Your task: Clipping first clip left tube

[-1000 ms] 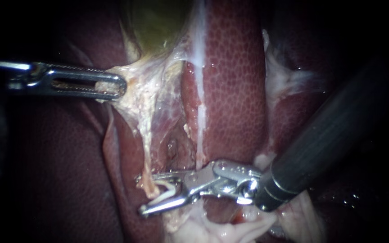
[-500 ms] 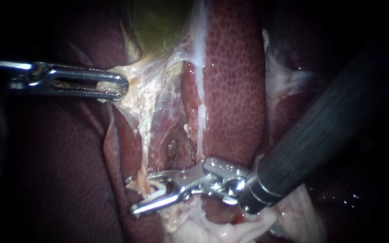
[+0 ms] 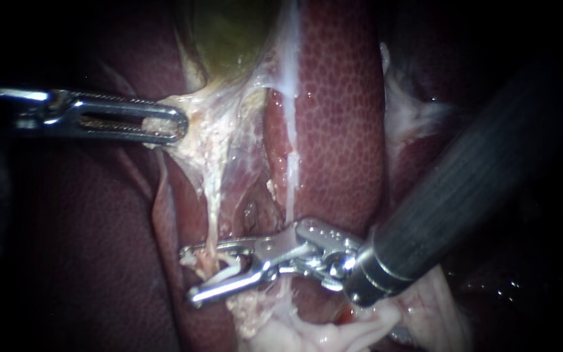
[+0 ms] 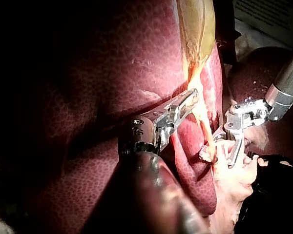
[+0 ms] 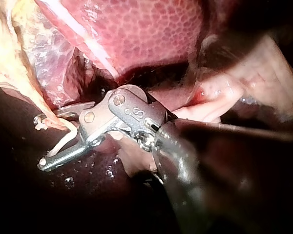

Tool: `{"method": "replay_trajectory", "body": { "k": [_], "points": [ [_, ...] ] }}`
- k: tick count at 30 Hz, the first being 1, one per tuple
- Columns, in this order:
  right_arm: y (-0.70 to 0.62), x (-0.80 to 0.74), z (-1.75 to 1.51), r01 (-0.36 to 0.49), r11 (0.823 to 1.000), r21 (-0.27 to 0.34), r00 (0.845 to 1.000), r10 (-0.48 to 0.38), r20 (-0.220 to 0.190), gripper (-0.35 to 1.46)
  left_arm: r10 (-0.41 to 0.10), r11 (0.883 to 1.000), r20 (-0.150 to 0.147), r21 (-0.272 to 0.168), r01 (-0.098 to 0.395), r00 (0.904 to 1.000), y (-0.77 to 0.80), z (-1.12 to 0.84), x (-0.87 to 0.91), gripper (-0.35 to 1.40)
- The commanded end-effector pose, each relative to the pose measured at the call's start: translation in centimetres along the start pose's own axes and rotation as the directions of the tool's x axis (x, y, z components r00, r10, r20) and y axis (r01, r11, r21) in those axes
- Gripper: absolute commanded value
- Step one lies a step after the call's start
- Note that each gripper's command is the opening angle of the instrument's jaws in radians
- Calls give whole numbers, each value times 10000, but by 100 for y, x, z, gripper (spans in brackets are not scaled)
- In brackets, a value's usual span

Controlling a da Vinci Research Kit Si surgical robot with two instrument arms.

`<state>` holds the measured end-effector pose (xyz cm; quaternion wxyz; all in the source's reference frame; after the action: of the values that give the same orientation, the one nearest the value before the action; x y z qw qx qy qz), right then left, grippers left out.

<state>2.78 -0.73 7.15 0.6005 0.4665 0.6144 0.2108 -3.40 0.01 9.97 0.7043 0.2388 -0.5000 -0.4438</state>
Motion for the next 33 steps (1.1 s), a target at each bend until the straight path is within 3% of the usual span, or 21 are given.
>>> {"method": "replay_trajectory", "body": {
  "k": [1,5,9,33],
  "points": [
    [4,-7,-1,-49,10000,-64,9998,51,201,59,3,10000,-3,4,-3,10000,0,-1,0,-35],
    [13,-26,-2,-196,9997,-168,9991,202,381,59,5,10000,-5,9,-5,10000,0,-2,1,-35],
    [17,-34,-2,-224,9996,-174,9986,232,469,59,5,10000,-6,10,-5,10000,0,-2,1,-35],
    [9,-10,3,-329,9993,-196,9991,334,271,55,3,10000,-4,5,-3,10000,0,-1,0,-35]
  ]
}}
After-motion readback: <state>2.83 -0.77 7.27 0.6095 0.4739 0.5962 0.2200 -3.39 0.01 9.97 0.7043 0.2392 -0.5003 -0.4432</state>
